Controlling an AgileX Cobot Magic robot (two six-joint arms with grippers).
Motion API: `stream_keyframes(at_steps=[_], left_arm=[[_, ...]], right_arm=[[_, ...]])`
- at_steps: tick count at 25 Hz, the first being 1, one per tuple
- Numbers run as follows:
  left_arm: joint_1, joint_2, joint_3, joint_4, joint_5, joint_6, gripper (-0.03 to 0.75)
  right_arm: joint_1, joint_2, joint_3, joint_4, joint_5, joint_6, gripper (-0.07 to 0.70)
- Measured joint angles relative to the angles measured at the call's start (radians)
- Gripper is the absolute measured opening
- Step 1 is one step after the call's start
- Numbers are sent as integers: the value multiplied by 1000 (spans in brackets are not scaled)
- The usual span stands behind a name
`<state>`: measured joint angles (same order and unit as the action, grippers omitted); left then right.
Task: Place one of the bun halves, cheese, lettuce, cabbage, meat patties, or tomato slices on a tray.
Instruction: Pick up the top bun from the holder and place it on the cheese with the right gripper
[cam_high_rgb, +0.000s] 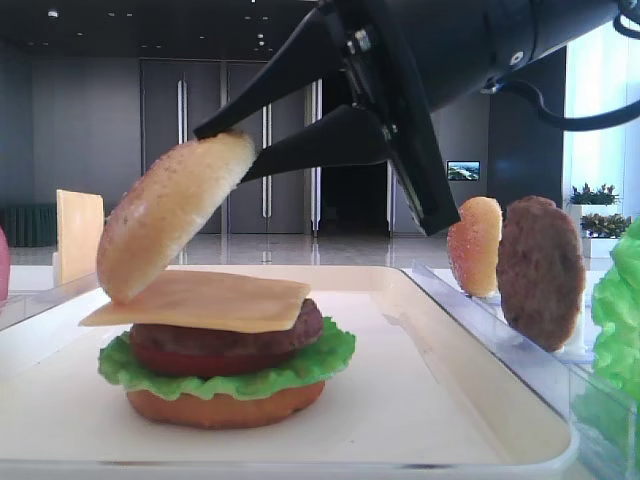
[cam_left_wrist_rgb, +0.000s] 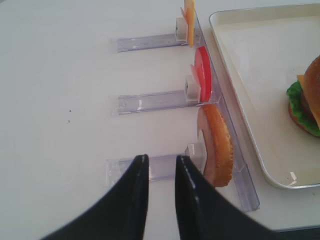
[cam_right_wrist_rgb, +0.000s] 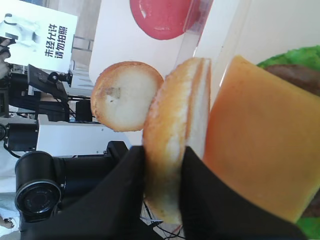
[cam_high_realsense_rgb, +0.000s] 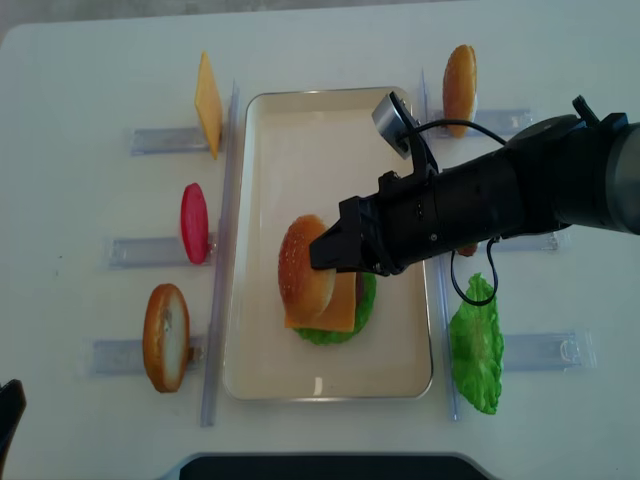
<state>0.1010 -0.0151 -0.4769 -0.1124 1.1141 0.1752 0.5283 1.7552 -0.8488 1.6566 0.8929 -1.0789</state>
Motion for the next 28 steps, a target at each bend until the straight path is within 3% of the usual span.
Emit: stream_keyframes(at_steps=[10, 16, 28], left_arm=[[0, 0, 0, 0, 0, 0, 140], [0, 0, 0, 0, 0, 0, 140], [0, 0, 0, 0, 0, 0, 140]], right_arm=[[0, 0, -1, -22, -19, -1, 188], [-1, 0, -1, -36, -54, -2, 301], [-1, 0, -1, -79, -57, -3, 490]])
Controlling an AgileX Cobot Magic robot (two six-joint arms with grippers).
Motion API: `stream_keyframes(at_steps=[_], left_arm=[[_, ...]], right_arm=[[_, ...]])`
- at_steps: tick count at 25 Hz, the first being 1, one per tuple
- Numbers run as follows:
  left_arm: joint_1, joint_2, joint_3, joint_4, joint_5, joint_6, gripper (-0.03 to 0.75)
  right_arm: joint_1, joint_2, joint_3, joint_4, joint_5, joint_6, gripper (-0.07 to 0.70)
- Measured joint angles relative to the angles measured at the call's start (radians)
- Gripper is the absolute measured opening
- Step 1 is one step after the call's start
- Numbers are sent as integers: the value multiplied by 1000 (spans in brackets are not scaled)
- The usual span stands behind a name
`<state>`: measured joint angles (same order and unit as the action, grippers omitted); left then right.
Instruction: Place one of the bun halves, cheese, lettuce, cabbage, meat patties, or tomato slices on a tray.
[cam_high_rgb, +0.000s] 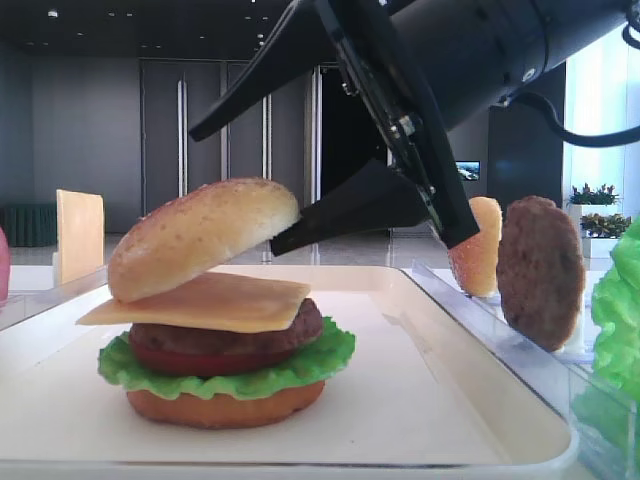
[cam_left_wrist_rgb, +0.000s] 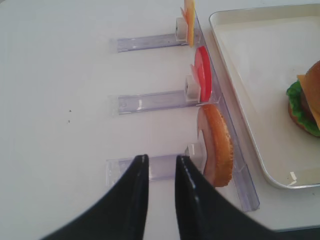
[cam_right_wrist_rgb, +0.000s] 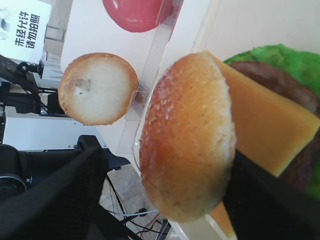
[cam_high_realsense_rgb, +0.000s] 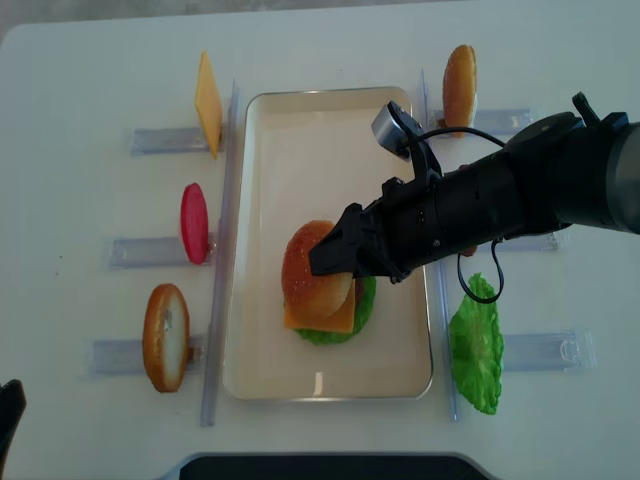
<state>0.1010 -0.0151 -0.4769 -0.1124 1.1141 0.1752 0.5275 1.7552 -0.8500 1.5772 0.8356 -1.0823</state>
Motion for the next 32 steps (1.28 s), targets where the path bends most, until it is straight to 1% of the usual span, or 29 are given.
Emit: stream_keyframes(at_steps=[8, 14, 17, 20, 25, 29, 32], left_arm=[[0, 0, 0, 0, 0, 0, 140], [0, 0, 0, 0, 0, 0, 140], [0, 0, 0, 0, 0, 0, 140], [0, 0, 0, 0, 0, 0, 140], [0, 0, 0, 0, 0, 0, 140], [0, 0, 0, 0, 0, 0, 140], [0, 0, 0, 0, 0, 0, 140]], right_arm=[[0, 0, 0, -63, -11, -1, 561], [0, -5, 0, -115, -39, 8, 577], [0, -35, -5, -165, -66, 43, 577], [0, -64, -19, -234, -93, 99, 577], [4, -79, -50, -389, -106, 224, 577], [52, -85, -86, -568, -122, 366, 577], [99, -113, -119, -716, -115, 489, 577]])
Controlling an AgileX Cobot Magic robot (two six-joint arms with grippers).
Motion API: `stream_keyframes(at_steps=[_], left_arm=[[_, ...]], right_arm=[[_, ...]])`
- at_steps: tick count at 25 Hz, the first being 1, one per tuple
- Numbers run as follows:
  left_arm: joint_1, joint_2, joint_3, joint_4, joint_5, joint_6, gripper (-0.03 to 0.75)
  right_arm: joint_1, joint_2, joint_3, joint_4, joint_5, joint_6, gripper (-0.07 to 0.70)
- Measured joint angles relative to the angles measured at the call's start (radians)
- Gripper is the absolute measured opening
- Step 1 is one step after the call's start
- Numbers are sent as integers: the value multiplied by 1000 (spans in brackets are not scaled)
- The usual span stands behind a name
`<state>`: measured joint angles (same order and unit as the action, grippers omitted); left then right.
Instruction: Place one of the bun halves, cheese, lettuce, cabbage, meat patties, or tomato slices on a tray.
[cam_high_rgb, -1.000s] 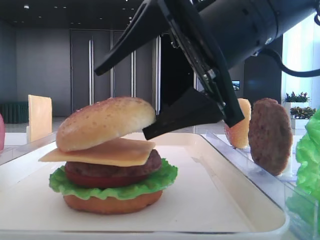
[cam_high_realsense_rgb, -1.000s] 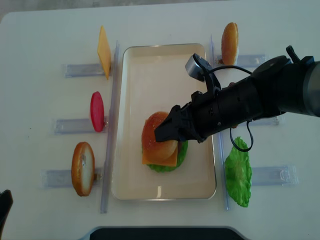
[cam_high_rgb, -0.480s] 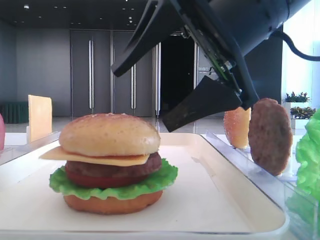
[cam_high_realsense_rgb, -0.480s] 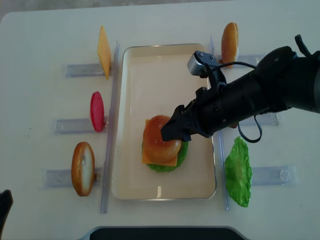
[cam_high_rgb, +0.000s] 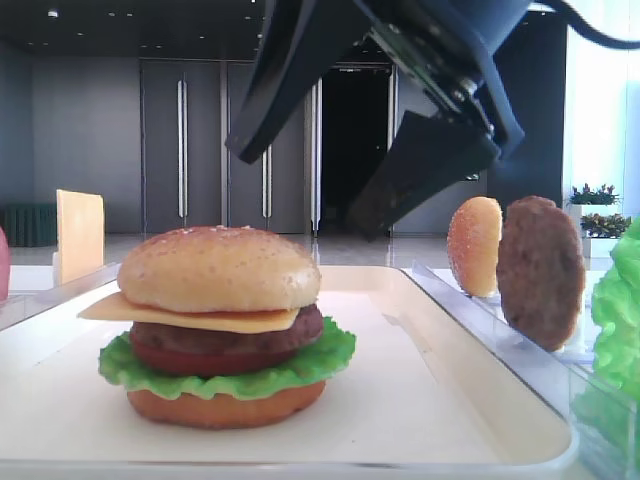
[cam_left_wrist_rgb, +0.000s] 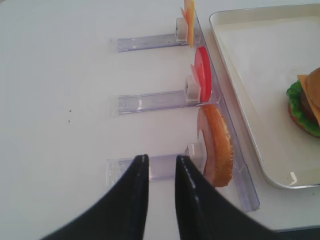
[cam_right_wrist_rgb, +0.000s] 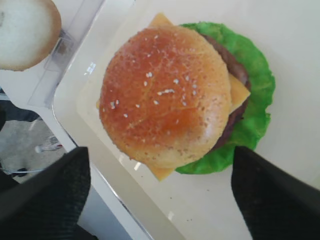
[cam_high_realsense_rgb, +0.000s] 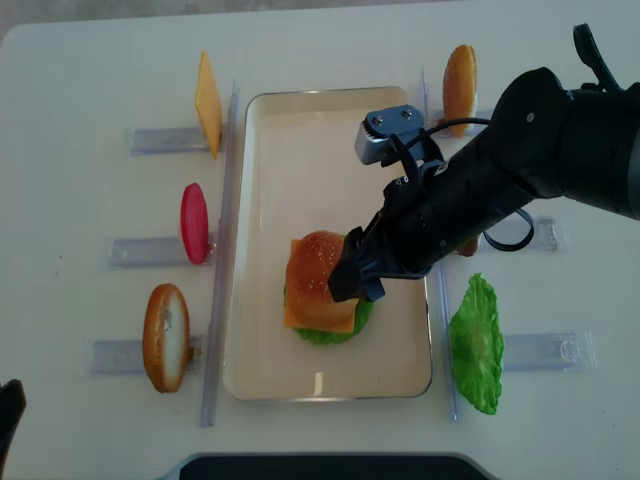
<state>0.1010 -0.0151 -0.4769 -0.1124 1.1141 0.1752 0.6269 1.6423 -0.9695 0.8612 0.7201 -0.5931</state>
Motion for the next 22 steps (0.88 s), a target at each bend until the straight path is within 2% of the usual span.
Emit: stream_keyframes(at_steps=[3, 6, 9, 13, 18, 22], left_arm=[[0, 0, 0, 0, 0, 0, 140], [0, 0, 0, 0, 0, 0, 140], [0, 0, 0, 0, 0, 0, 140], [0, 0, 0, 0, 0, 0, 140], [0, 0, 0, 0, 0, 0, 140], [0, 0, 0, 0, 0, 0, 140]], right_arm=[[36, -40, -48, -181, -4, 158, 577], [48, -74, -119, -386, 21, 333, 577], [48, -86, -205, -593, 96, 493, 577], [48, -88, -328, -804, 213, 638, 577], [7, -88, -477, -892, 342, 722, 577], [-69, -82, -565, -924, 418, 740, 577]])
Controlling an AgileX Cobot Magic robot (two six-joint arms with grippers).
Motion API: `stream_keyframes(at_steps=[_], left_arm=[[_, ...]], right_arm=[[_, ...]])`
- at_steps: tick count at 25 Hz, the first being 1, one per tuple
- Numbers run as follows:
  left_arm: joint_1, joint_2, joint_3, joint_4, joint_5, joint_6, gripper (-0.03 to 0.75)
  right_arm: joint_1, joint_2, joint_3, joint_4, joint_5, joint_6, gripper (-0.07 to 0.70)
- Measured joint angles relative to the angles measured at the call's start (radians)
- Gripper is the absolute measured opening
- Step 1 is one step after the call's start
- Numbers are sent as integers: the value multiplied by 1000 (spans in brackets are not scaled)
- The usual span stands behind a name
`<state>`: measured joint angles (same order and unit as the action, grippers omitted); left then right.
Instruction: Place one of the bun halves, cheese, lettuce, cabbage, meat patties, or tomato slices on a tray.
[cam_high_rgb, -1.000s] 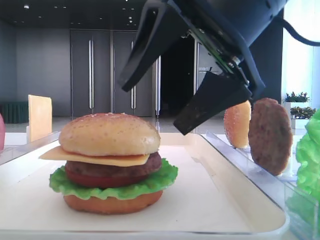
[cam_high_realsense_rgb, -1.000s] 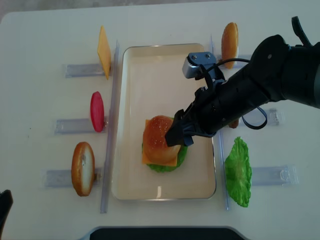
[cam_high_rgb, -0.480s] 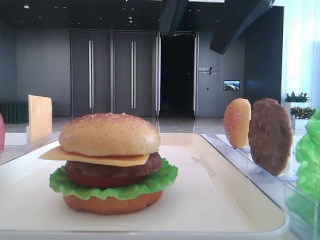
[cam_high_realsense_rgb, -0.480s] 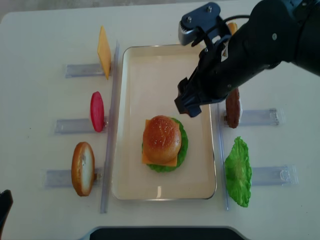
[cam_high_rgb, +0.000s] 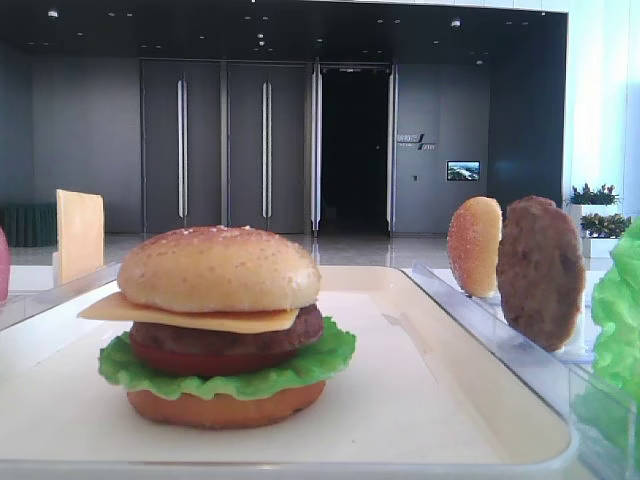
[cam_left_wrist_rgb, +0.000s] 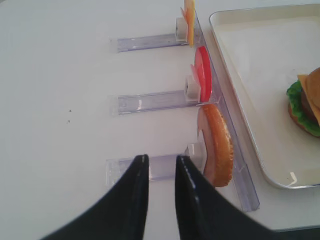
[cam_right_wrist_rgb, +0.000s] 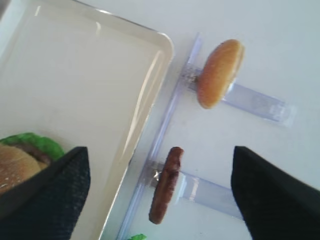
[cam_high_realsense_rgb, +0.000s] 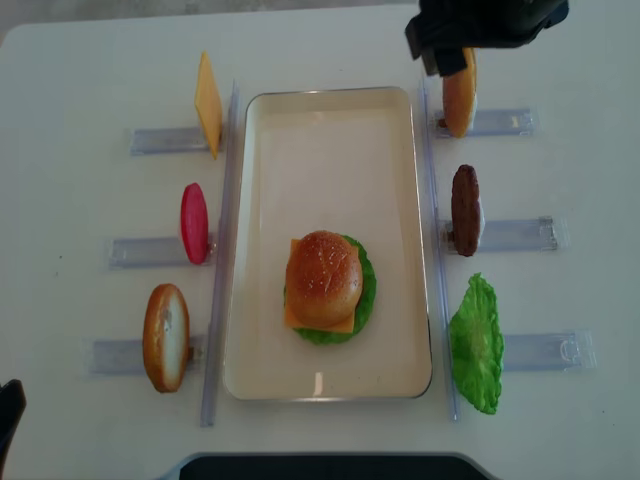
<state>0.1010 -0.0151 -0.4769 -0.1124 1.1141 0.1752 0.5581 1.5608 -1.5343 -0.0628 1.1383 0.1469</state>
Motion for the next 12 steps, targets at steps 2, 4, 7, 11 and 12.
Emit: stream_keyframes(at_steps=[2, 4, 7, 11, 12], left_arm=[[0, 0, 0, 0, 0, 0, 140], [0, 0, 0, 0, 0, 0, 140], [0, 0, 0, 0, 0, 0, 140], [0, 0, 0, 0, 0, 0, 140], [0, 0, 0, 0, 0, 0, 140]], right_arm=[[-41, 13, -31, -10, 29, 3, 577], [-74, 32, -56, -19, 47, 3, 577], [-111, 54, -84, -29, 66, 3, 577], [-147, 63, -90, -42, 80, 2, 577], [-164, 64, -90, -42, 81, 1, 577]])
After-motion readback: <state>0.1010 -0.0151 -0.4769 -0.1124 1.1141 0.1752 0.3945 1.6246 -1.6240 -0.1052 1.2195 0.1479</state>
